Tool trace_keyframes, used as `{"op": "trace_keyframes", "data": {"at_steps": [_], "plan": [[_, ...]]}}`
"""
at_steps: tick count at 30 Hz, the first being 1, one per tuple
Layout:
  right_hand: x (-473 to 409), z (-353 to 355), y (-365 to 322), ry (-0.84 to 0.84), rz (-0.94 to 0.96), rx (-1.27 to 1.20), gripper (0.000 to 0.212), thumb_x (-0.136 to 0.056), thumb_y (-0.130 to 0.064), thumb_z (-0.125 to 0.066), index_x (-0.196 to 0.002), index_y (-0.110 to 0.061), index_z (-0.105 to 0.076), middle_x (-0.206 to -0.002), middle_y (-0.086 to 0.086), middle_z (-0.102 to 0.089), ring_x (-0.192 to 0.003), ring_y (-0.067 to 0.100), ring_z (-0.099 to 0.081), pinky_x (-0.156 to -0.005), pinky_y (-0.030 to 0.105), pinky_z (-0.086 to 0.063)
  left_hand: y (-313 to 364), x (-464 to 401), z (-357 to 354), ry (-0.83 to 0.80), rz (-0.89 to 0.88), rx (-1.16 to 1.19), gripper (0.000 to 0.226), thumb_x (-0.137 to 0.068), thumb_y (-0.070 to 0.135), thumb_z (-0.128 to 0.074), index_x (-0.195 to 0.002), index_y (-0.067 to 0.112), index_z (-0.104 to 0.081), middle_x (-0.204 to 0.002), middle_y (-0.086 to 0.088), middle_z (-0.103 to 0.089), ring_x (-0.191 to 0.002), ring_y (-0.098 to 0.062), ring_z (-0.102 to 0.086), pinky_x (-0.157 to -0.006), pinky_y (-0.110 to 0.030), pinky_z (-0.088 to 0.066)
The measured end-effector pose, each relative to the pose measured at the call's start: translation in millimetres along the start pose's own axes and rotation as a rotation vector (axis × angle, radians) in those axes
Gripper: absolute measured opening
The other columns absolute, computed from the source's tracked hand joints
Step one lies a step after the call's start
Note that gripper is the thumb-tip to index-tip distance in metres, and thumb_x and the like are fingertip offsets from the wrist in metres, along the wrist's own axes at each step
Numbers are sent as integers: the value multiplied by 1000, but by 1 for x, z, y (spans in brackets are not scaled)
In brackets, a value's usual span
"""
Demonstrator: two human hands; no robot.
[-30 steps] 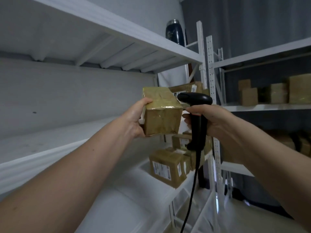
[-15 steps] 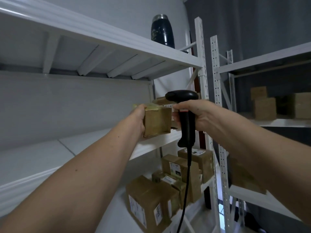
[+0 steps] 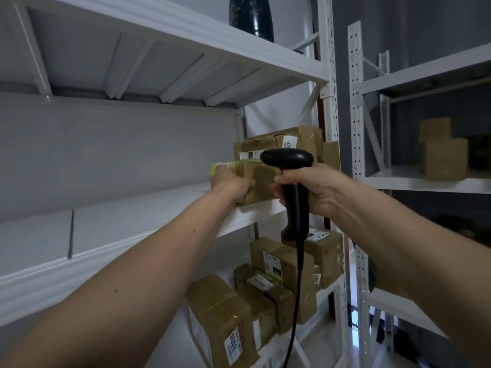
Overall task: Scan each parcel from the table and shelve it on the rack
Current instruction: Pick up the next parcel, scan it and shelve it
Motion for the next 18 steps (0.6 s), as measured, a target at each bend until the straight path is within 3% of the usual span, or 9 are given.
{"op": "trace_keyframes", "data": {"at_steps": [5,11,14,16,18], "plan": [[-7,-1,6,-21,13,10,8,-83,5,-62,-86,-2,-61,-79,12,-67,-71,21,-64,-76,36,-53,-3,-8,-4,40,34,-78,78,-82,27,-75,-144,11,-31,-138,-16,-45,-117,-32,-53,-92,-37,-50],[-1,-22,14,-87,73,29,16,-82,3,-65,-96,-3,-63,-85,14,-71,-78,23,-67,-79,38,-55,-15,8,13,0,-30,-34,64,-82,20,-75,-136,13,-42,-128,-8,-55,-113,-25,-57,-93,-34,-50],[19,-43,23,-124,149,68,14,-80,0,-69,-94,-5,-67,-90,15,-73,-79,23,-70,-75,34,-59,-27,43,40,38,-155,-59,36,-82,19,-74,-114,17,-57,-109,-1,-65,-98,-20,-62,-84,-33,-52],[38,-63,36,-160,170,80,17,-79,-2,-71,-96,-4,-68,-91,15,-74,-79,23,-72,-69,31,-60,-44,76,65,82,-242,-124,16,-85,22,-72,-96,25,-61,-91,9,-66,-84,-9,-63,-69,-21,-49],[59,-87,56,-206,177,74,17,-78,-1,-72,-95,-2,-68,-89,19,-73,-79,26,-72,-73,35,-59,-68,111,93,93,-270,-177,13,-85,21,-71,-83,30,-62,-79,16,-64,-75,0,-61,-63,-12,-45]]}}
Point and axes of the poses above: each hand's wrist, its own x-axis away from the middle knuckle, its own z-axis out of the back of the hand, y = z × x, the point moved 3 cm from there along -x, towards the middle knuckle
